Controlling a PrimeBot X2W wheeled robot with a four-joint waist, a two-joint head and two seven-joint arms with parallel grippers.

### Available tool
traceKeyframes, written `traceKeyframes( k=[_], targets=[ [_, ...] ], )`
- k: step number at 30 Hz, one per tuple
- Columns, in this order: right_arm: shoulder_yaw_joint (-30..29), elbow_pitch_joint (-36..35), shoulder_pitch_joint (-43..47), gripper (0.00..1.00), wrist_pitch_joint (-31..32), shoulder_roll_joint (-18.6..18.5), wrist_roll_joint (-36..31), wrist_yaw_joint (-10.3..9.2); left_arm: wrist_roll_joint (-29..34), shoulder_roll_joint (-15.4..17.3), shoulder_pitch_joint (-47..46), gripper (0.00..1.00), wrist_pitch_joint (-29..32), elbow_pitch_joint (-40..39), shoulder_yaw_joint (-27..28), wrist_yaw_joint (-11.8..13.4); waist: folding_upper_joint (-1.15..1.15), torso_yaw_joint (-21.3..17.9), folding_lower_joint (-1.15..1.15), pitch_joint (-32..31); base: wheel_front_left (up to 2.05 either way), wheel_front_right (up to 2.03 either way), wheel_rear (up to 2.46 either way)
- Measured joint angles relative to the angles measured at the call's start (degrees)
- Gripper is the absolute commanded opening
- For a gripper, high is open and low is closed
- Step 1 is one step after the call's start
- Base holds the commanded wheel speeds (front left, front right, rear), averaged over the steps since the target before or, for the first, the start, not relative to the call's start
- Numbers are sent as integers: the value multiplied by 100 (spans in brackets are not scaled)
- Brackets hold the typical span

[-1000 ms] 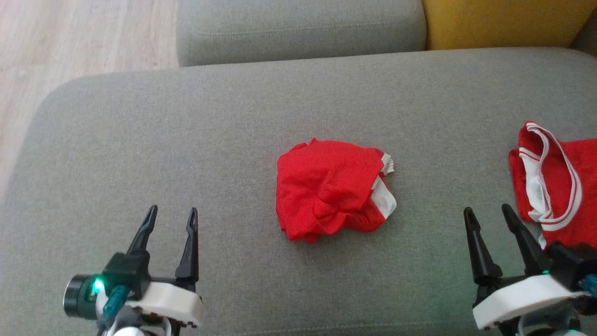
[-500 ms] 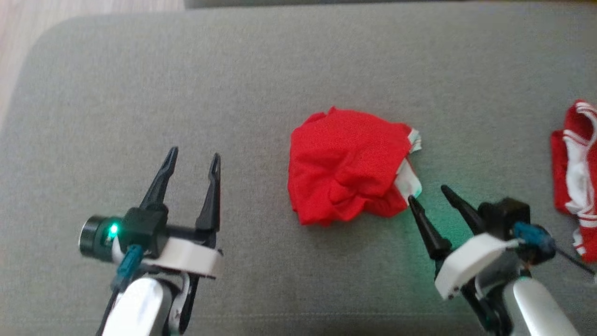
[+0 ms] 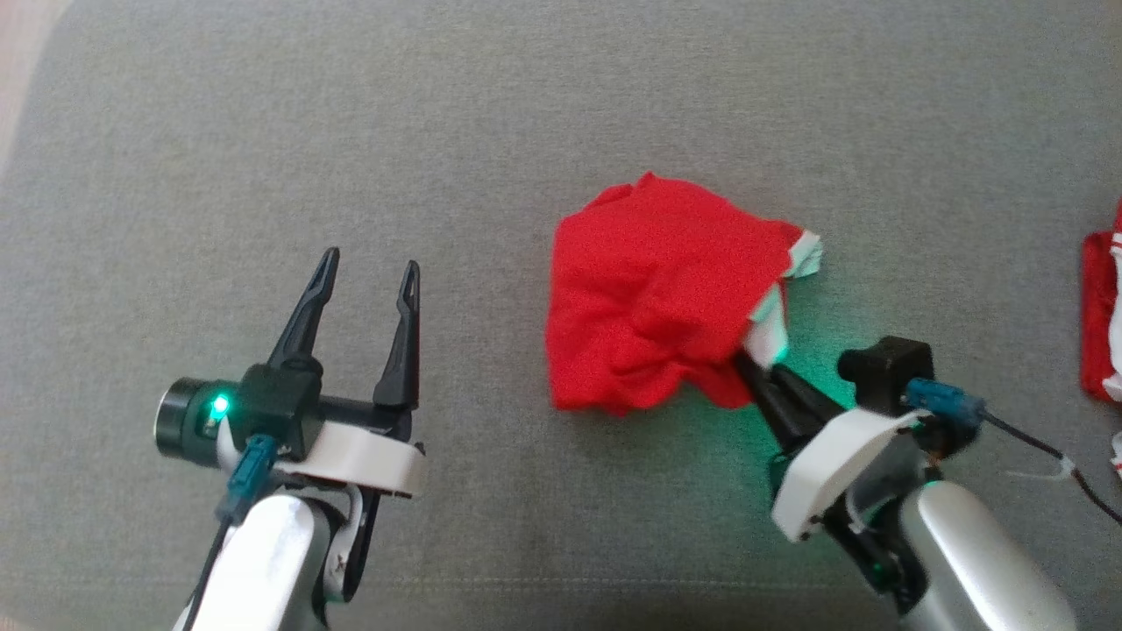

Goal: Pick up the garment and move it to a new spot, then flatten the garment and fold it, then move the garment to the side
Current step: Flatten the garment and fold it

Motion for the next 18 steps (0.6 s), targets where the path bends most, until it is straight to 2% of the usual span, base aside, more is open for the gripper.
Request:
traceKeyframes(
  k=[5,12,14,18],
  targets=[
    [450,-935,1,0,-43,8,299,1,1,-1,1,100,-44,70,1,0,0,-147,0,-61,0,0,0],
    [661,-2202,-52,0,-178,-11,397,0,1,-1,1,100,-48,87,-8,-2,0,-321,0,-153,0,0,0],
    [661,-2401,-108,0,-130,-56,398,0,0,-1,1,100,-48,87,-8,-1,0,-353,0,-157,0,0,0],
    [571,-2469,19,0,381,-316,460,0,-1,2,3,100,-48,86,-8,0,0,-410,0,-128,0,0,0]
  ],
)
